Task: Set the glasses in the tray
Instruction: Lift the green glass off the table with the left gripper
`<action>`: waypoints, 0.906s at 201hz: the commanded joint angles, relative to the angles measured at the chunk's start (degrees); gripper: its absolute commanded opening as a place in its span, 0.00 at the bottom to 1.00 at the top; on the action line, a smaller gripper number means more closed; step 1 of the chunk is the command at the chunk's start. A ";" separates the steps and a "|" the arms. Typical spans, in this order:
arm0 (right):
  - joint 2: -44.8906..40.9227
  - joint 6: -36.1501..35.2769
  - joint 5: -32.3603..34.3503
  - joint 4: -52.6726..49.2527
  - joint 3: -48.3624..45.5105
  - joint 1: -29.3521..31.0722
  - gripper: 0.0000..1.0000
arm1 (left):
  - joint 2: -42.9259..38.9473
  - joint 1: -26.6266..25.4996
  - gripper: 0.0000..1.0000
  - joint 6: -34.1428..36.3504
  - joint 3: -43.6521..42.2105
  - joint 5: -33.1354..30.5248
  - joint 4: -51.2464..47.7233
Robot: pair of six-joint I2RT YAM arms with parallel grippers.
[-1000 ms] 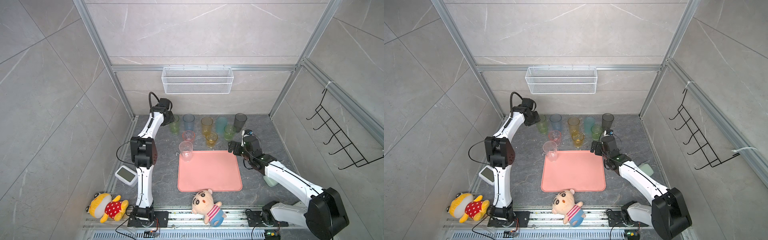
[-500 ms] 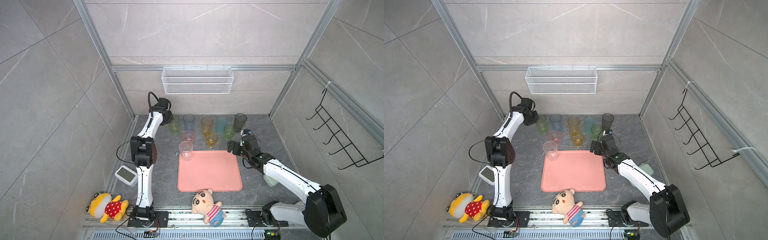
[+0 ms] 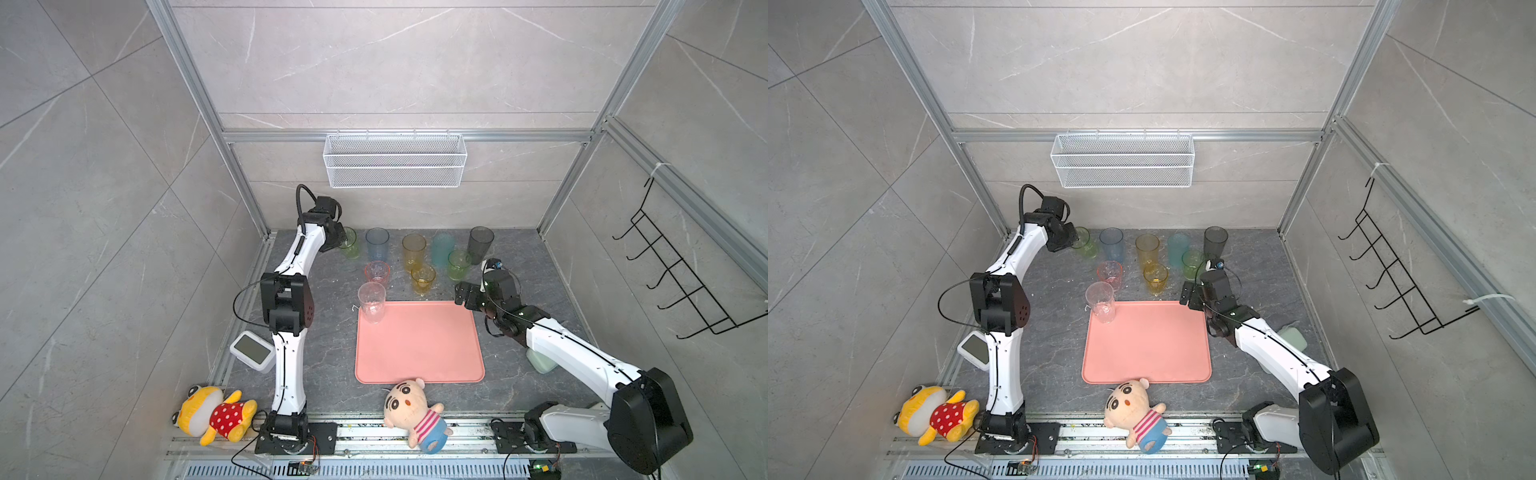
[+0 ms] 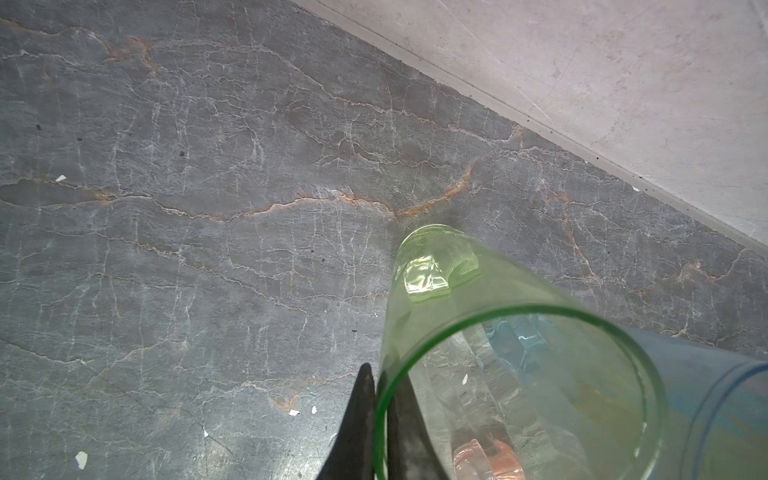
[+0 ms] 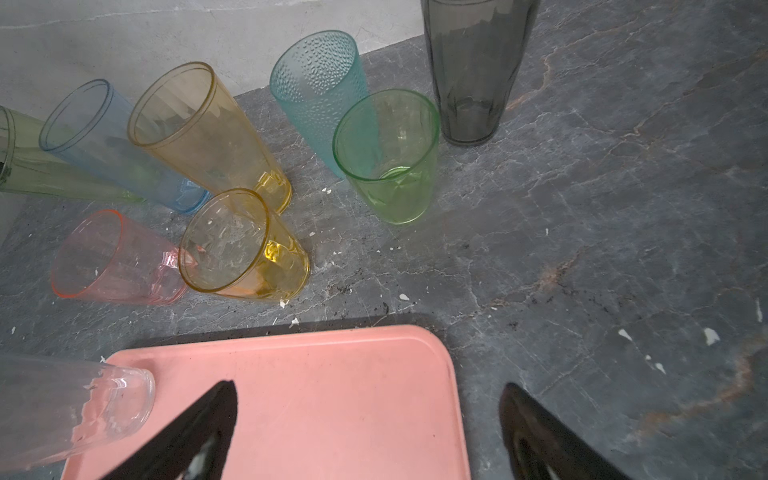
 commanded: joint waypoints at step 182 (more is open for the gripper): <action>-1.44 -0.99 0.45 -1.13 1.46 0.47 0.99 | -38.33 -0.10 0.00 2.04 -28.79 -1.34 -14.61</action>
